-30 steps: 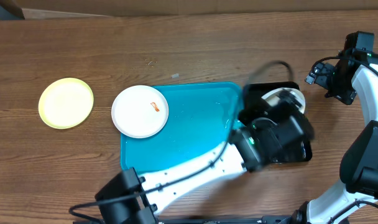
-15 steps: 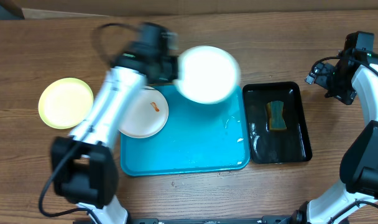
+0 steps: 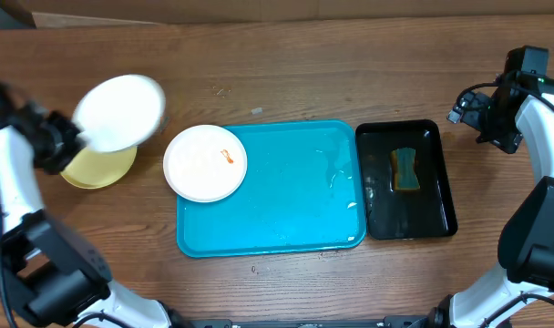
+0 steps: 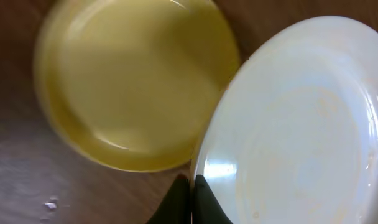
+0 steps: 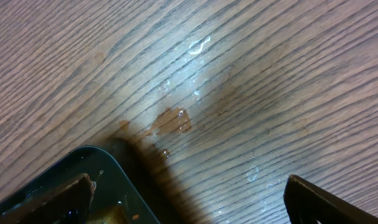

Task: Clean dirty plates on tray and stack at the side
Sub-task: 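Lower the white plate onto the yellow plate at left and release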

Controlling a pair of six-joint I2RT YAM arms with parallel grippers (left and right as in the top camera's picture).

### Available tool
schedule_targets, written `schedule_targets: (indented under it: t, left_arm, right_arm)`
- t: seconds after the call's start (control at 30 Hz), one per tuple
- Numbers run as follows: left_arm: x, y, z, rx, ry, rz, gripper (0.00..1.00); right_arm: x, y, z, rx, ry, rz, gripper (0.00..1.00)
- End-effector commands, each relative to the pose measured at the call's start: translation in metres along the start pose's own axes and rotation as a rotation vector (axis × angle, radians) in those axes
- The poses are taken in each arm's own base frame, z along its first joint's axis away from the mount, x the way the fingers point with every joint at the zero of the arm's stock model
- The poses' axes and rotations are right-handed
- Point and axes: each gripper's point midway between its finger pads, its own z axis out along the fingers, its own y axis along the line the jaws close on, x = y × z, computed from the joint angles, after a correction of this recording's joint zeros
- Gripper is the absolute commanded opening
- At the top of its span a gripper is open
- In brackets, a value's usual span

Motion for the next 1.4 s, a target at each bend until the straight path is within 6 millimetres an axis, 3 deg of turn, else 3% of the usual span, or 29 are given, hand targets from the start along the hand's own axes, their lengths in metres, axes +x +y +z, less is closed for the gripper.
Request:
schedule_targets:
  t: [0.0,0.2,0.5,0.53,0.6,0.67,0.73,0.93,1.1,1.23,1.37]
  left_arm:
    - [-0.023,0.042,-0.021,-0.100,-0.094,-0.076,0.04]
    - [-0.036,0.079,-0.017,-0.201,-0.169,-0.124,0.04]
    - [-0.034,0.092,0.011,-0.205,-0.205,-0.123,0.05]
    - [-0.033,0.092,0.013,-0.201,-0.208,-0.122,0.08]
    - [-0.033,0.090,0.017,-0.181,-0.210,-0.118,0.24]
    - [-0.034,0.082,0.018,-0.136,-0.205,-0.104,0.57]
    - [-0.033,0.066,0.019,-0.050,-0.185,-0.054,0.67]
    - [-0.016,0.020,0.011,0.156,-0.078,-0.025,0.59]
    - [0.032,-0.014,0.013,0.162,0.070,0.064,0.45]
    - [0.075,-0.037,0.030,0.042,0.154,0.228,0.44]
    - [0.097,-0.049,0.044,-0.117,0.139,0.379,0.46]
  right_arm:
    - [-0.008,0.002,-0.009,-0.014,-0.030,0.006,1.00]
    - [-0.008,0.002,-0.009,-0.014,-0.030,0.006,1.00]
    - [-0.008,0.002,-0.009,-0.014,-0.030,0.006,1.00]
    - [-0.008,0.002,-0.009,-0.014,-0.030,0.006,1.00]
    - [-0.008,0.002,-0.009,-0.014,-0.030,0.006,1.00]
    - [-0.008,0.002,-0.009,-0.015,-0.031,0.006,1.00]
    - [-0.008,0.002,-0.009,-0.014,-0.030,0.006,1.00]
    - [-0.008,0.002,-0.009,-0.014,-0.030,0.006,1.00]
    - [-0.008,0.002,-0.009,-0.014,-0.030,0.006,1.00]
    - [-0.008,0.002,-0.009,-0.014,-0.030,0.006,1.00]
    - [-0.008,0.002,-0.009,-0.014,-0.030,0.006,1.00]
